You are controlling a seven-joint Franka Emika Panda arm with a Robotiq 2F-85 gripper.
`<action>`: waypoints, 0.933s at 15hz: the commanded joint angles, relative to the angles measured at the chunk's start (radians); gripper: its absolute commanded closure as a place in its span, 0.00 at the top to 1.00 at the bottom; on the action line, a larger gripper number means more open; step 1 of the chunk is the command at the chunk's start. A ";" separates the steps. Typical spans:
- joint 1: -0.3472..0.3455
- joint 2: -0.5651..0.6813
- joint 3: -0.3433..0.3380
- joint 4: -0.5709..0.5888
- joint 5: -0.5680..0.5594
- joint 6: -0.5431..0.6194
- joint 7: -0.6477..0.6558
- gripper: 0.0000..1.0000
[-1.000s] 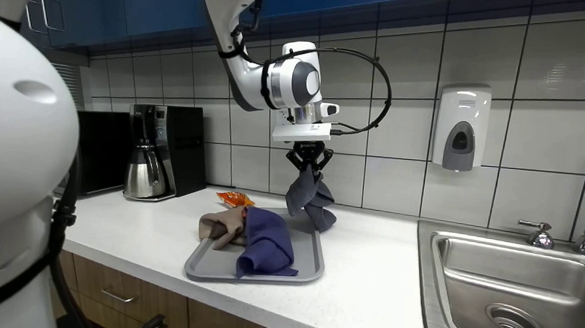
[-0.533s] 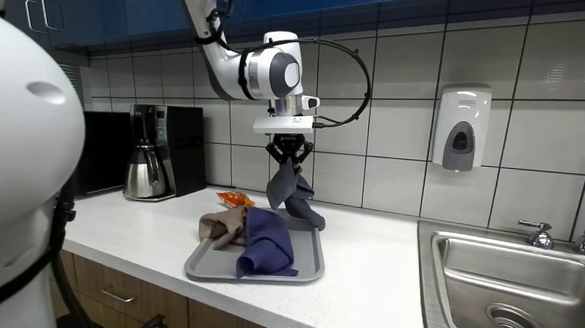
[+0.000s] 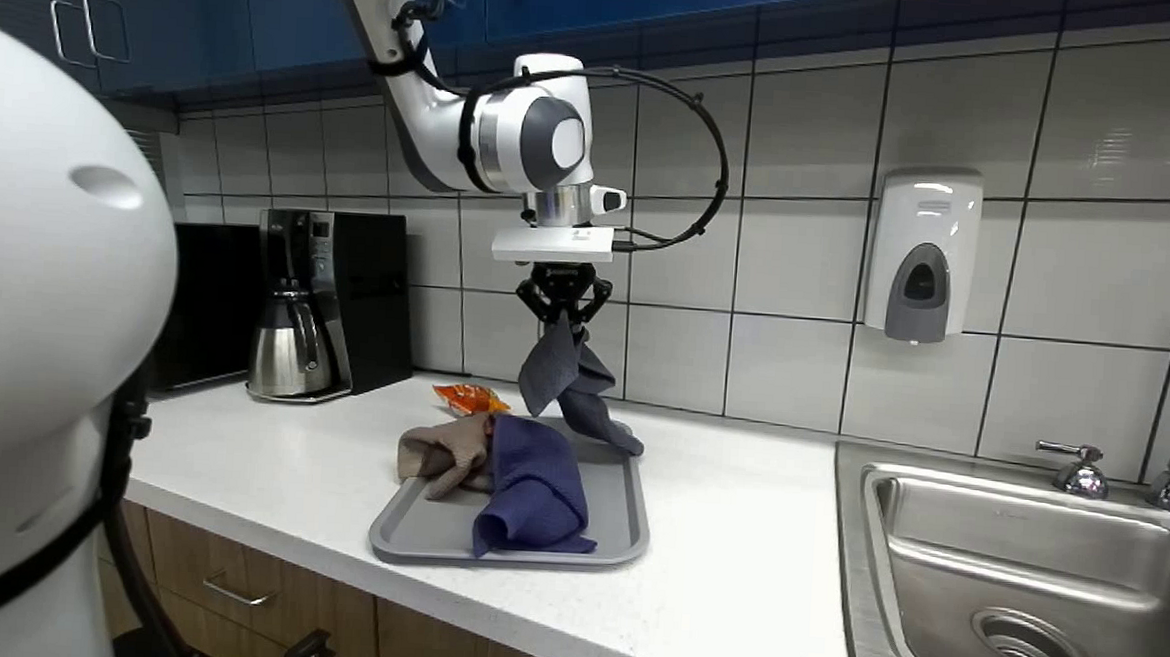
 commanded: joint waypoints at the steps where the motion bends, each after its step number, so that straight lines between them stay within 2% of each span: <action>1: 0.011 -0.051 0.014 -0.028 0.058 -0.017 -0.057 0.01; 4: 0.023 -0.047 0.015 -0.026 0.066 -0.016 -0.061 0.01; 9: 0.030 0.006 -0.004 -0.017 -0.007 -0.014 0.003 0.01; 14: 0.035 0.085 -0.009 0.041 -0.038 -0.041 0.052 0.01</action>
